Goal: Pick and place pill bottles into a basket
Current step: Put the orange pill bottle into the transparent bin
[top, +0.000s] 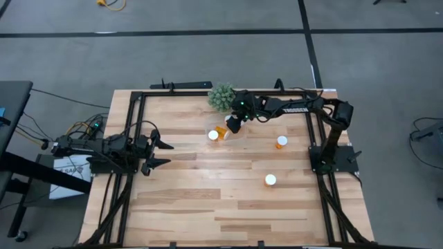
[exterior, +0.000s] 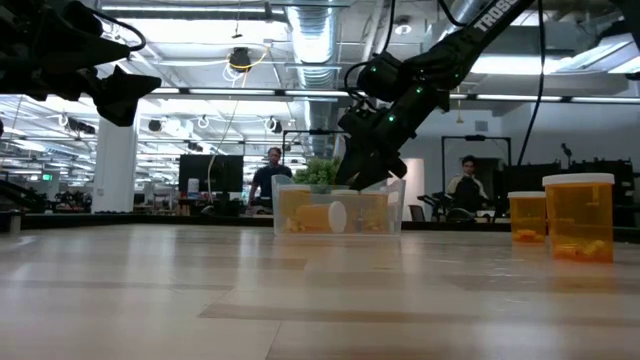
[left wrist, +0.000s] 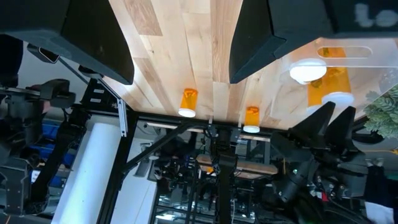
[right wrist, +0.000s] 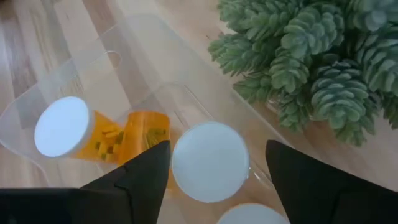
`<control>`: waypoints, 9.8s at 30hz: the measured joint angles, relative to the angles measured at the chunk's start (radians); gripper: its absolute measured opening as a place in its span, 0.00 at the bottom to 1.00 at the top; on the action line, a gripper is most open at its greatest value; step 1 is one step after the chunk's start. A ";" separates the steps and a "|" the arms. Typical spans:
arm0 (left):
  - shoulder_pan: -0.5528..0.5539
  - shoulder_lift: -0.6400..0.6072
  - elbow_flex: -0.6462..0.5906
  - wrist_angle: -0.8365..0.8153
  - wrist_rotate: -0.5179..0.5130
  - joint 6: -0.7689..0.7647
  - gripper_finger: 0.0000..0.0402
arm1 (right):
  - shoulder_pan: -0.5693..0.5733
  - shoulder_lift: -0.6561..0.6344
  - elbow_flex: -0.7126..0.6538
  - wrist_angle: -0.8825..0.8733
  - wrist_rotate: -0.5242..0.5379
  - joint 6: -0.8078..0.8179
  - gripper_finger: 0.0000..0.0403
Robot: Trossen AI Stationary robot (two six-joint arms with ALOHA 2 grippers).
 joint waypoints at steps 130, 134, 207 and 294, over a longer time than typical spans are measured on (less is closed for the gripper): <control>0.000 0.000 0.000 0.000 0.000 0.000 0.63 | 0.335 -1.491 -0.742 -0.504 0.336 0.474 0.65; 0.000 0.000 0.000 0.000 0.000 0.000 0.63 | 0.359 -1.464 -0.744 -0.578 0.338 0.569 0.65; 0.000 0.000 0.000 0.000 0.000 0.000 0.63 | 0.332 -0.858 -0.742 -0.348 0.406 0.531 0.47; 0.000 0.000 0.000 0.000 0.000 0.000 0.63 | 0.162 -0.232 -0.221 -0.010 0.099 0.048 0.63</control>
